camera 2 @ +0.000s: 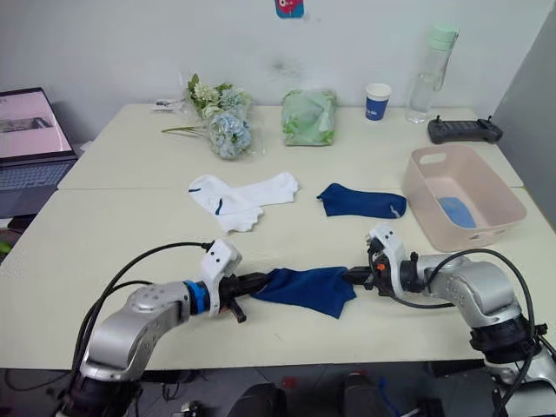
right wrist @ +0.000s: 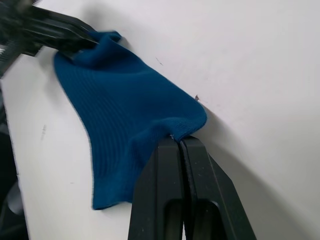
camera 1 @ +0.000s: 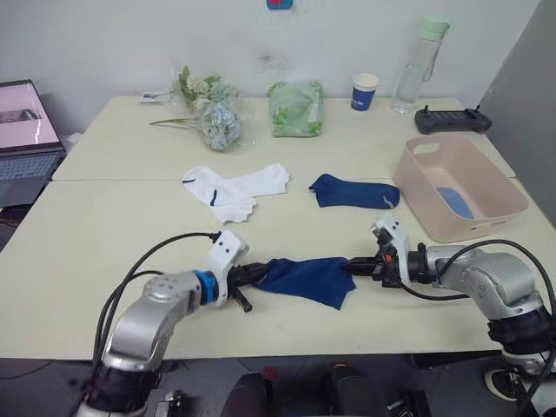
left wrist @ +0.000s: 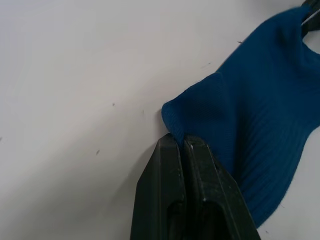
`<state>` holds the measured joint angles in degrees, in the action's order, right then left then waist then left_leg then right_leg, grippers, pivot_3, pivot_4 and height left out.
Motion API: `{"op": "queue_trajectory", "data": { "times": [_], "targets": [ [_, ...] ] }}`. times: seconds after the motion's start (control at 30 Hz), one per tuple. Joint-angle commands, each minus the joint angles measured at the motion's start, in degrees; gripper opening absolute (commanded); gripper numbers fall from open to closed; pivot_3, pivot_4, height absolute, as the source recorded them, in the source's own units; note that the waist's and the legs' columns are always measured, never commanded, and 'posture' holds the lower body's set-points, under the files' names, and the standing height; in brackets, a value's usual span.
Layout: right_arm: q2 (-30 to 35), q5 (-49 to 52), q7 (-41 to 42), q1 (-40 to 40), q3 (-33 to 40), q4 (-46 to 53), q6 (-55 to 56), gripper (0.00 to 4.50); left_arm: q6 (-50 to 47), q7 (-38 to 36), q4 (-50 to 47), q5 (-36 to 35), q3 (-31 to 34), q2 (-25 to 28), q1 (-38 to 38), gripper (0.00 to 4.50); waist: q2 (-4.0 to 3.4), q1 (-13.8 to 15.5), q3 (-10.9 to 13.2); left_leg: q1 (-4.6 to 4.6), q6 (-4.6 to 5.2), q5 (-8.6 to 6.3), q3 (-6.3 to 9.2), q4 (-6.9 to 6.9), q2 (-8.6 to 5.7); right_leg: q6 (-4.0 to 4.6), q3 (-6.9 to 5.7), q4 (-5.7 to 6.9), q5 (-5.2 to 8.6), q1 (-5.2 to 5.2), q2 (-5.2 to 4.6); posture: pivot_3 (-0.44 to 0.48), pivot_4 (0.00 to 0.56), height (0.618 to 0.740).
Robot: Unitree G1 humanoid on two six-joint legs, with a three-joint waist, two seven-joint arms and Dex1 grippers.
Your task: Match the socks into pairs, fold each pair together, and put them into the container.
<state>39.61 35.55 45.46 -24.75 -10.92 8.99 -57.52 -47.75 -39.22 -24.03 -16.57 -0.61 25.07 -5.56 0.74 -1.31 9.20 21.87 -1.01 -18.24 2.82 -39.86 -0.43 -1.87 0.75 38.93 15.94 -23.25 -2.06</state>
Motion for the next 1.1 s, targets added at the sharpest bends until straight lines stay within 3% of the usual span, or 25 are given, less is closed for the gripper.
{"op": "queue_trajectory", "data": {
  "times": [0.03, 0.07, 0.2, 0.33, 0.47, 0.73, 0.83, 1.1],
  "targets": [
    [1.0, -2.9, 2.4, -0.9, 0.2, -0.8, 4.4, 0.43, -0.3, 8.7, -6.8, -0.4, 3.3, -5.0, 2.7, 0.0, 0.0, 0.3, 0.0, 0.0, 0.0, 0.0, -0.02, 0.0, -0.02, 0.0, 0.02, -0.01, 0.0, 0.0, -0.02, 0.0, 0.15, 0.74],
    [1.2, -3.5, 2.7, -0.7, 0.4, -0.8, 5.0, 0.68, 0.3, 10.2, -7.2, -0.1, 3.6, -5.9, 3.2, 0.48, 0.0, 0.4, 0.0, 0.02, 0.0, 0.0, -0.05, -0.01, -0.03, 0.0, 0.04, -0.04, 0.0, 0.01, -0.04, 0.0, 0.15, 0.74],
    [2.9, -5.2, 3.0, 1.6, 2.0, 0.2, 6.9, 2.1, 1.9, 13.6, -7.7, -0.4, 4.5, -8.2, 4.7, 1.68, 0.0, 1.1, 0.0, 0.0, -0.01, 0.0, -0.03, 0.0, -0.03, 0.0, 0.01, -0.03, 0.0, 0.01, -0.05, 0.0, 0.15, 0.74],
    [4.6, -3.2, 2.7, 5.9, 5.4, 5.6, 4.8, 3.44, 3.1, 11.8, -6.2, -2.4, 6.7, -5.7, 4.2, 2.98, 0.0, 1.2, 0.0, 0.0, -0.01, 0.0, -0.07, 0.01, -0.02, 0.0, 0.05, -0.04, 0.0, 0.01, -0.04, 0.0, 0.15, 0.74],
    [4.2, -1.3, 1.1, 11.0, 7.2, 11.6, 2.0, 3.46, 4.9, 4.5, -2.1, -5.2, 6.6, -0.6, 1.6, 4.22, 0.0, 1.2, 0.0, 0.01, -0.01, 0.0, -0.05, 0.01, -0.02, 0.0, 0.02, -0.05, 0.0, 0.02, -0.03, 0.0, 0.15, 0.74],
    [0.2, -1.5, -3.4, 15.5, 5.9, 16.1, 0.2, 3.46, 13.3, -5.3, 12.8, -1.1, -0.2, 7.3, -5.7, 4.22, 0.0, 1.0, 0.0, -0.05, -0.01, 0.0, -0.06, 0.03, -0.03, 0.0, 0.0, -0.05, 0.0, 0.04, 0.06, 0.0, 0.15, 0.74],
    [-0.9, -1.9, -4.6, 16.9, 6.0, 16.5, 0.5, 2.82, 14.0, -6.7, 15.2, -0.6, -1.6, 8.2, -7.1, 3.6, 0.0, 0.9, 0.0, -0.05, -0.01, 0.0, -0.06, 0.03, -0.02, 0.0, 0.02, -0.06, 0.0, 0.03, 0.06, 0.0, 0.15, 0.74],
    [-0.3, -1.9, -4.0, 18.7, 7.9, 16.2, 1.3, 0.1, 11.8, -6.9, 11.0, -2.9, -0.7, 8.3, -3.5, 1.13, 0.0, 1.0, 0.0, -0.05, -0.01, 0.0, -0.04, 0.04, -0.01, 0.0, 0.02, -0.06, 0.0, 0.03, 0.03, 0.0, 0.15, 0.74]
  ]
}}
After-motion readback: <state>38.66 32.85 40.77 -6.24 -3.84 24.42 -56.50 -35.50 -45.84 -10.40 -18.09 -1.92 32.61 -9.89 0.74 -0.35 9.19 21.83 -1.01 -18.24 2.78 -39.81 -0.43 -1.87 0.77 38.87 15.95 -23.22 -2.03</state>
